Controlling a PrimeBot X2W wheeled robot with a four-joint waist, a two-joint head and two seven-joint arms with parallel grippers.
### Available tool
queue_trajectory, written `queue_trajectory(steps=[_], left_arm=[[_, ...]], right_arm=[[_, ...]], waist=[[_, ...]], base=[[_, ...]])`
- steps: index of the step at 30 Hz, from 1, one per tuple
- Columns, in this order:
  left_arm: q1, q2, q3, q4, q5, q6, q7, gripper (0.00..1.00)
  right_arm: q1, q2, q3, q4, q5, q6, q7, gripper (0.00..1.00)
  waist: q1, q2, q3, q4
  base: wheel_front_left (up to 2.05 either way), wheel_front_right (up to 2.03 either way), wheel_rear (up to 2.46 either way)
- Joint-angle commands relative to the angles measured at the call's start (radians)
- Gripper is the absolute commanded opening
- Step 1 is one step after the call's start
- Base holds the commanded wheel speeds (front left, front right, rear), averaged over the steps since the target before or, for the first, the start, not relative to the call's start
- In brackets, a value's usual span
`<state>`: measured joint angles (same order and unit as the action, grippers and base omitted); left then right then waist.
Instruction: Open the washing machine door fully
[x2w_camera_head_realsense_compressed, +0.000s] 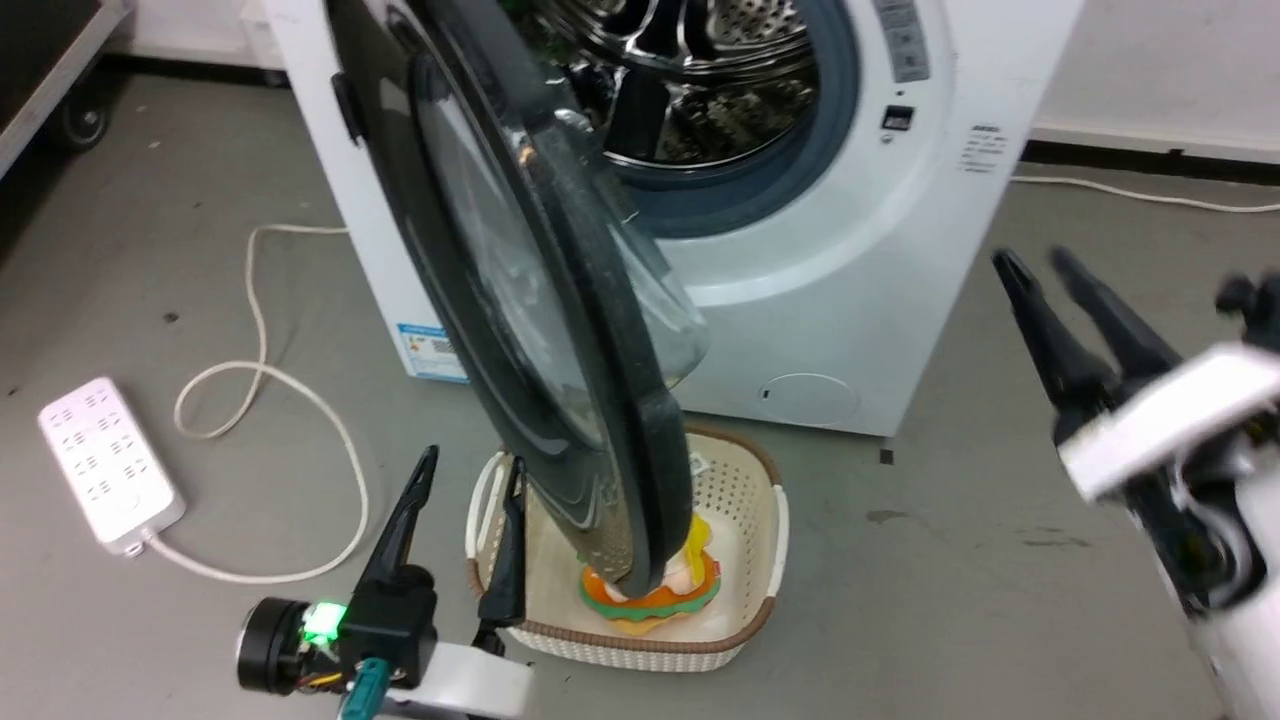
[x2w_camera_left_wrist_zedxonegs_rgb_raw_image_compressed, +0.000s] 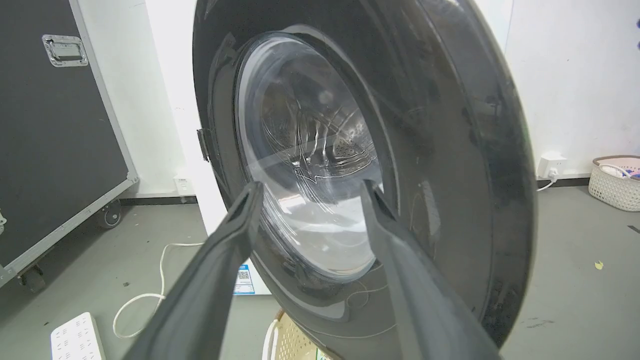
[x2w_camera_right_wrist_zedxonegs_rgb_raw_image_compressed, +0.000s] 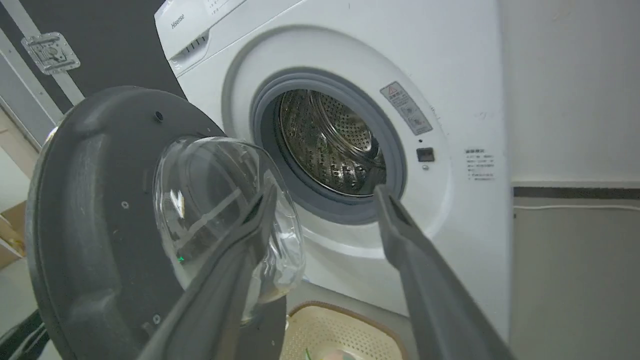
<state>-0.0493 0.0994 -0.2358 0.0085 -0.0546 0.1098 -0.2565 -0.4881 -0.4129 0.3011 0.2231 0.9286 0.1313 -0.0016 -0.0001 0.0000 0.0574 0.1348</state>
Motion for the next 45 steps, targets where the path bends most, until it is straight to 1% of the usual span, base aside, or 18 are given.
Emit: queue_trajectory(steps=[1,4,6,10,14,16,19,26,27,28,31,36,37,39,40,41,42,45], left_arm=[[0.017,0.003,0.008,-0.001,-0.006,-0.004,-0.005,1.0],[0.025,0.005,0.022,0.003,-0.018,-0.012,-0.005,1.0],[0.03,0.007,0.031,0.006,-0.022,-0.015,-0.005,1.0],[0.039,0.009,0.052,0.002,-0.03,-0.02,-0.005,1.0],[0.051,0.011,0.066,0.005,-0.038,-0.032,-0.005,1.0],[0.057,0.011,0.065,0.02,-0.041,-0.042,-0.005,1.0],[0.062,0.009,0.067,0.037,-0.043,-0.05,-0.005,1.0],[0.071,0.002,0.067,0.042,-0.036,-0.058,-0.005,1.0],[0.07,0.002,0.065,0.043,-0.037,-0.063,-0.005,0.39],[0.07,0.002,0.063,0.043,-0.037,-0.068,-0.005,0.0],[0.067,0.002,0.065,0.041,-0.036,-0.074,-0.005,0.0],[0.046,0.001,0.093,0.009,-0.041,-0.064,-0.005,0.0],[0.027,-0.004,0.119,-0.028,-0.055,-0.056,-0.005,0.0],[0.015,-0.006,0.133,-0.049,-0.06,-0.052,-0.005,0.0],[-0.016,-0.007,0.161,-0.095,-0.067,-0.047,-0.005,0.0],[-0.016,-0.007,0.161,-0.095,-0.067,-0.047,-0.005,0.0],[-0.056,-0.005,0.186,-0.146,-0.072,-0.045,-0.005,0.0],[-0.1,-0.002,0.197,-0.199,-0.064,-0.044,-0.005,0.0]], right_arm=[[0.036,-0.019,0.003,-0.016,-0.057,-0.001,-0.035,1.0],[0.116,-0.027,-0.037,-0.047,-0.243,-0.001,-0.145,1.0],[0.174,-0.002,-0.09,-0.07,-0.355,-0.001,-0.191,1.0],[0.314,0.108,-0.229,-0.149,-0.566,-0.001,-0.228,1.0],[0.456,0.228,-0.303,-0.247,-0.709,-0.001,-0.241,1.0],[0.51,0.271,-0.314,-0.269,-0.751,-0.001,-0.244,1.0],[0.56,0.308,-0.321,-0.272,-0.789,-0.001,-0.247,1.0],[0.586,0.344,-0.319,-0.252,-0.812,-0.001,-0.254,1.0],[0.584,0.346,-0.318,-0.25,-0.81,-0.001,-0.255,1.0],[0.582,0.348,-0.318,-0.248,-0.809,-0.001,-0.256,1.0],[0.575,0.352,-0.317,-0.244,-0.804,-0.001,-0.257,1.0],[0.566,0.355,-0.317,-0.244,-0.802,-0.001,-0.258,1.0],[0.562,0.356,-0.317,-0.245,-0.801,-0.001,-0.259,1.0],[0.561,0.356,-0.318,-0.245,-0.8,-0.001,-0.259,1.0],[0.558,0.357,-0.317,-0.246,-0.8,-0.001,-0.259,1.0],[0.558,0.357,-0.317,-0.246,-0.8,-0.001,-0.259,1.0],[0.556,0.357,-0.317,-0.247,-0.8,-0.001,-0.259,1.0],[0.554,0.358,-0.318,-0.248,-0.8,-0.001,-0.259,1.0]], waist=[[0.0001,0.0,-0.01,-0.016],[0.0001,0.0,-0.021,-0.037],[0.0001,0.0,-0.027,-0.05],[0.0001,0.0,-0.037,-0.071],[0.0001,0.0,-0.043,-0.082],[0.0001,0.0,-0.043,-0.087],[0.0001,0.0,-0.043,-0.093],[0.0001,0.0,-0.039,-0.102],[0.0001,0.0,-0.037,-0.103],[0.0001,0.0,-0.036,-0.105],[0.0001,0.0,-0.032,-0.108],[0.0001,0.0,-0.027,-0.111],[0.0001,0.0,-0.026,-0.113],[0.0001,0.0,-0.027,-0.113],[0.0001,0.0,-0.027,-0.114],[0.0001,0.0,-0.027,-0.114],[0.0001,0.0,-0.03,-0.115],[0.0001,0.0,-0.034,-0.116]], base=[[0.0,0.0,0.0],[0.0,0.0,0.0],[0.0,0.0,0.0],[0.0,0.0,0.0],[0.0,0.0,0.0],[0.0,0.0,0.0],[0.0,0.0,0.0],[0.0,0.0,0.0],[0.0,0.0,0.0],[0.0,0.0,0.0],[0.0,0.0,0.0],[0.0,0.0,0.0],[0.0,0.0,0.0],[0.0,0.0,0.0],[0.0,0.0,0.0],[0.0,0.0,0.0],[0.0,0.0,0.0],[0.0,0.0,0.0]])
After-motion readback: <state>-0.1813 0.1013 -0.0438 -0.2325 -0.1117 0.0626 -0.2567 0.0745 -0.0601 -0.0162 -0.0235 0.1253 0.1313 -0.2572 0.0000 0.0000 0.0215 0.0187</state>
